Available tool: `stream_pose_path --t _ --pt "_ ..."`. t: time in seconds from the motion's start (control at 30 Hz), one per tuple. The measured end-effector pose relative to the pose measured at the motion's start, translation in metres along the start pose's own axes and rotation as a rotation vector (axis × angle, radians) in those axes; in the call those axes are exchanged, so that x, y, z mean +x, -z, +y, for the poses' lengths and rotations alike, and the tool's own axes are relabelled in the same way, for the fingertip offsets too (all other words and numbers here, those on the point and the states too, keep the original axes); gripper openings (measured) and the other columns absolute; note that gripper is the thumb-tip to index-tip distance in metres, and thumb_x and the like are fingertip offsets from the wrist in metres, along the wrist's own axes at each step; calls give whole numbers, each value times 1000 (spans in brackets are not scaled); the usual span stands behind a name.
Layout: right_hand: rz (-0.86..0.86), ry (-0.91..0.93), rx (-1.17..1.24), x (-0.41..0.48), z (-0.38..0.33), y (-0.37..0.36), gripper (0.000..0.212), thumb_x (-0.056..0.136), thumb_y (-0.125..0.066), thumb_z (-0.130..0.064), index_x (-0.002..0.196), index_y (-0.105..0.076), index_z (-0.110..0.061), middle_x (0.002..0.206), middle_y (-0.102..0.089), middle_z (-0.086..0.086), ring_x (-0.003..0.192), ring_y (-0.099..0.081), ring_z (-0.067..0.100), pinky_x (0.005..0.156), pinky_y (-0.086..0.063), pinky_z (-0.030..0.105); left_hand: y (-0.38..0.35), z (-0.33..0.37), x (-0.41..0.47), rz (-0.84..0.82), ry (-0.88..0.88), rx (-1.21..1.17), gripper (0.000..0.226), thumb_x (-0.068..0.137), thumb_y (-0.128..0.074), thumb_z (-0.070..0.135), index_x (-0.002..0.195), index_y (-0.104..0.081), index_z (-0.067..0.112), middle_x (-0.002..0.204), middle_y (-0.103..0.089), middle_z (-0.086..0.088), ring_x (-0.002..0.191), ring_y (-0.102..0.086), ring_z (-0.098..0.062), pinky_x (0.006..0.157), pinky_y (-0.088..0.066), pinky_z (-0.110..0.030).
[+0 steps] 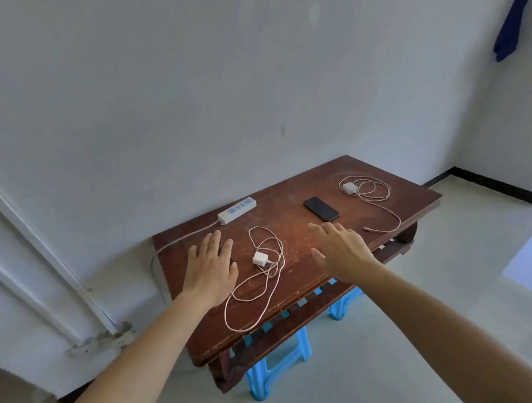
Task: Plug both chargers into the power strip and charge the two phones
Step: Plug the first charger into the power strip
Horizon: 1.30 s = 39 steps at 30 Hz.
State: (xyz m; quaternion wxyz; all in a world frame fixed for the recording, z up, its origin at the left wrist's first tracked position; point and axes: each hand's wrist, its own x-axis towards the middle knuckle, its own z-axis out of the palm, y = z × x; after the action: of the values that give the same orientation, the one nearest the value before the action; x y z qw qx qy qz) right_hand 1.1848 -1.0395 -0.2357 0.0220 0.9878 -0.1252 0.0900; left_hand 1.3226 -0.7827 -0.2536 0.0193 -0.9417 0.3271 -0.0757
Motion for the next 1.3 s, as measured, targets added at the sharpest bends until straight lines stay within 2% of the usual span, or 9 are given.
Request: stream_pose_path --t 0.27,0.4,0.5,0.6,0.73,0.9,1.03,1.17,1.3 --pt "-182 125 267 135 33 -119 52 97 -53 -32 147 -43 -19 125 -62 5 117 -60 28 81 -53 40 -101 20 85 -223 131 -5 59 101 -37 39 154 -25 17 166 -14 -14 152 -14 -29 120 -23 -52" --pt "-317 228 416 189 27 -159 42 96 -51 -25 138 -51 -19 128 -63 6 118 -61 31 86 -52 42 -127 22 106 -325 227 -1 63 100 -39 36 157 -17 18 167 -5 -14 153 -9 -29 120 -21 -52" --pt "-415 308 464 218 14 -182 35 96 -50 -21 130 -58 -17 128 -64 6 114 -64 33 82 -51 41 -136 21 118 -387 297 -29 65 100 -42 35 157 -14 19 168 -1 -14 154 -6 -30 121 -21 -52" --pt "-516 348 494 232 0 -206 32 96 -50 -23 125 -59 -13 124 -65 8 110 -64 36 74 -45 38 -148 17 132 -444 316 -36 66 101 -42 35 157 -11 20 168 2 -13 154 -2 -30 122 -18 -51" --pt "-600 367 464 237 -18 -235 42 97 -53 -36 134 -55 -15 126 -63 9 110 -65 34 79 -51 40 -168 0 164 -514 284 -61 69 101 -45 32 158 -7 18 168 5 -13 154 2 -30 122 -16 -51" --pt "-626 280 384 235 -32 -262 63 88 -65 -52 137 -47 -17 127 -59 6 112 -62 30 84 -53 43 -207 -23 213 -574 191 -151 69 101 -46 25 158 -7 20 168 7 -12 154 5 -30 123 -13 -53" --pt "-648 235 374 243 -37 -275 61 85 -63 -51 135 -50 -19 120 -60 3 105 -64 27 78 -53 40 -238 -44 244 -601 96 -171 65 103 -41 26 158 -7 21 168 7 -11 154 6 -29 123 -10 -54" --pt "-674 -16 645 275 -28 -271 59 78 -65 -51 127 -58 -20 113 -65 -3 98 -65 20 80 -54 35 -254 -62 259 -636 75 -178 60 104 -35 28 158 -10 22 168 1 -9 154 1 -28 122 -7 -56" --pt "-587 -375 965 318 -14 -258 43 83 -68 -43 122 -63 -27 99 -68 -8 77 -67 9 62 -50 23 -255 -68 261 -639 37 -163 59 104 -36 32 158 -12 24 168 -4 -7 154 -4 -27 121 -12 -55"
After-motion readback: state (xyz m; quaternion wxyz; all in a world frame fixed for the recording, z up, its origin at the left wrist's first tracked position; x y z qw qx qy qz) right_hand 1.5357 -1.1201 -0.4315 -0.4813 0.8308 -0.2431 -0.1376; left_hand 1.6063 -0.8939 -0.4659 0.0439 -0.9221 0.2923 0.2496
